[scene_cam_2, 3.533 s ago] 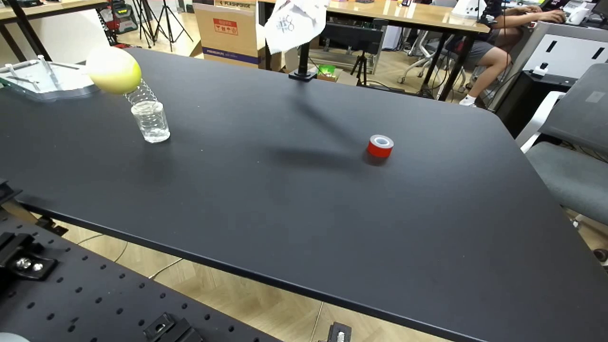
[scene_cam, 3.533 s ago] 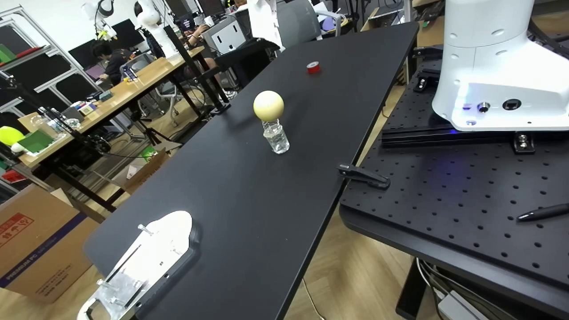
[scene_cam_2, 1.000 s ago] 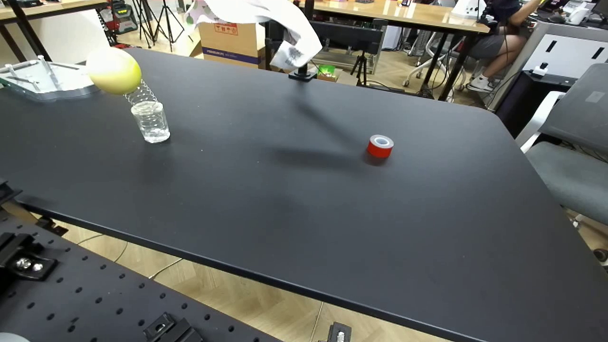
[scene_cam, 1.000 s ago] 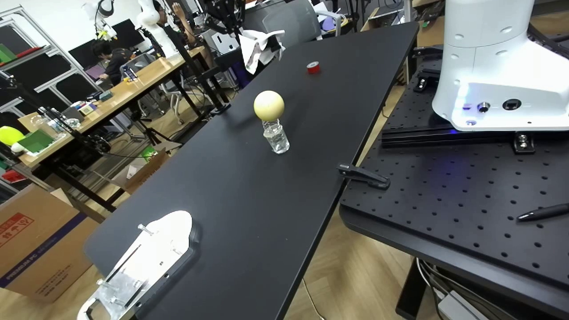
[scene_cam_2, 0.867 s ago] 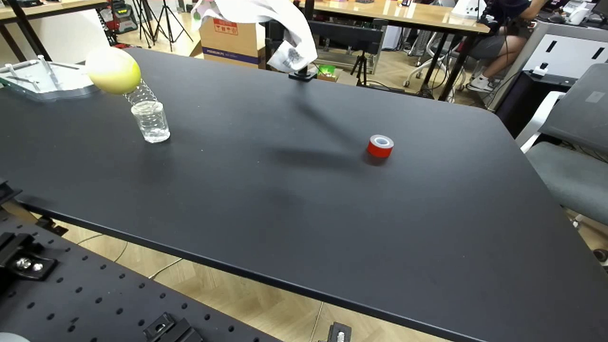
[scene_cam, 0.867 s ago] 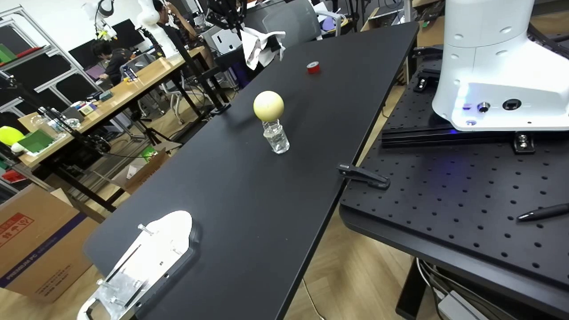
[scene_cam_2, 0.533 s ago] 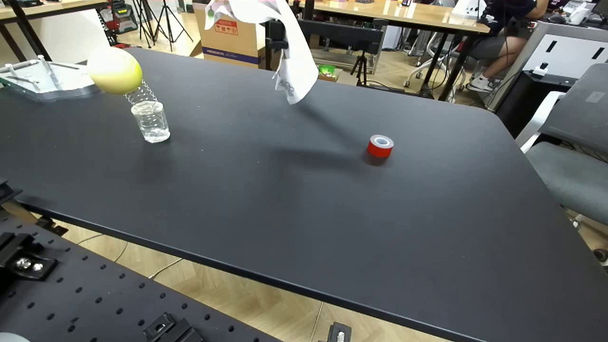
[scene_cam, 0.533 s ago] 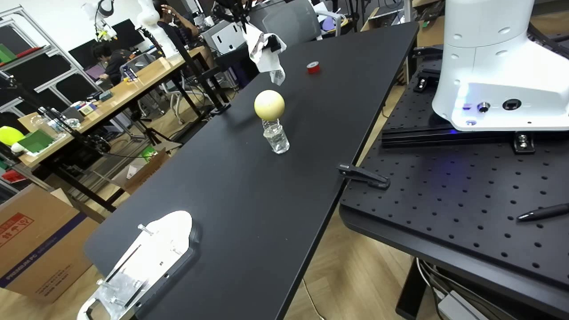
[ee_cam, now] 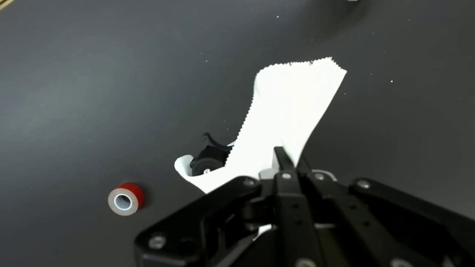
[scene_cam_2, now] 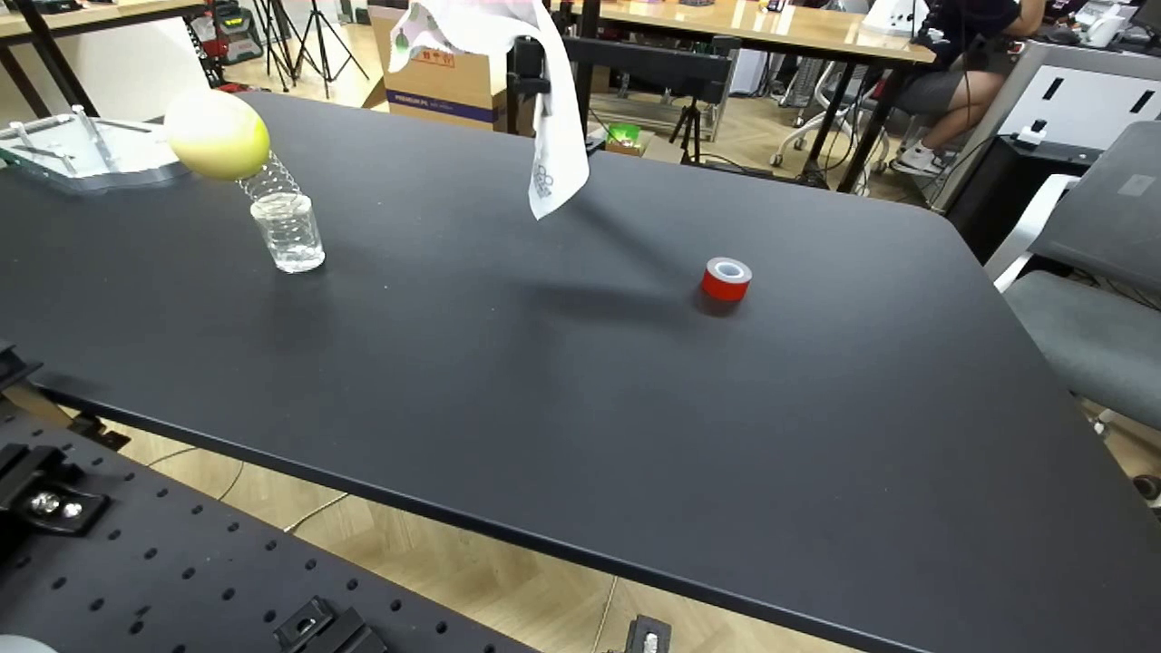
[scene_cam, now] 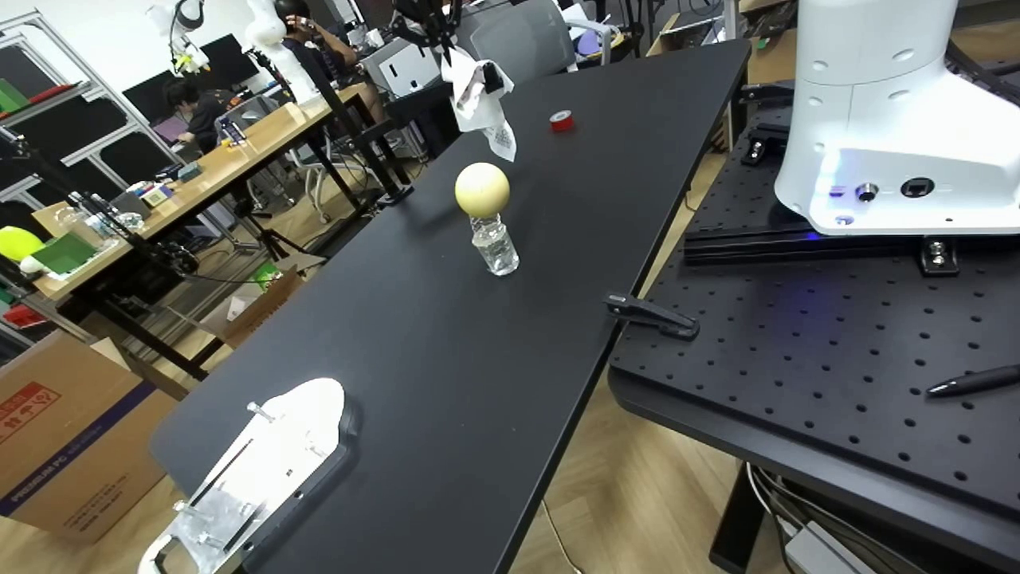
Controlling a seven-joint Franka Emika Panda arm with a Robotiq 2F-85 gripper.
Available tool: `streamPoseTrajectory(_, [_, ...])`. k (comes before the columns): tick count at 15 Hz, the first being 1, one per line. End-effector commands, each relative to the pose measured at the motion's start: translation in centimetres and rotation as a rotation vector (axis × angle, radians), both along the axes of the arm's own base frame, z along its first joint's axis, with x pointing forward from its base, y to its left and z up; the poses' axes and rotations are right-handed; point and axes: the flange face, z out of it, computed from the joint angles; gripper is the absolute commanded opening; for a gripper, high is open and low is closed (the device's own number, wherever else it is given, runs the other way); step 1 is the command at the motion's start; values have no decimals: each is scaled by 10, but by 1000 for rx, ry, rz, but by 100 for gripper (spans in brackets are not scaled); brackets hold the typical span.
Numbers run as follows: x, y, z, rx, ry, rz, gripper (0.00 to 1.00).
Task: Pick up the towel from the table and put it on the tripod. Pick up the towel from the tripod and put it on the table
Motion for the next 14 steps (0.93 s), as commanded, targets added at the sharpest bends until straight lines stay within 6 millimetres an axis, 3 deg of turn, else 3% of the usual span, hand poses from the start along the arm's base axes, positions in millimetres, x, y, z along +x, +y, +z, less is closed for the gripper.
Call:
streamPoseTrajectory(1, [-4, 4, -10, 15, 30, 9, 1])
streamPoseTrajectory(14, [-9, 12, -62, 31, 134, 54, 1])
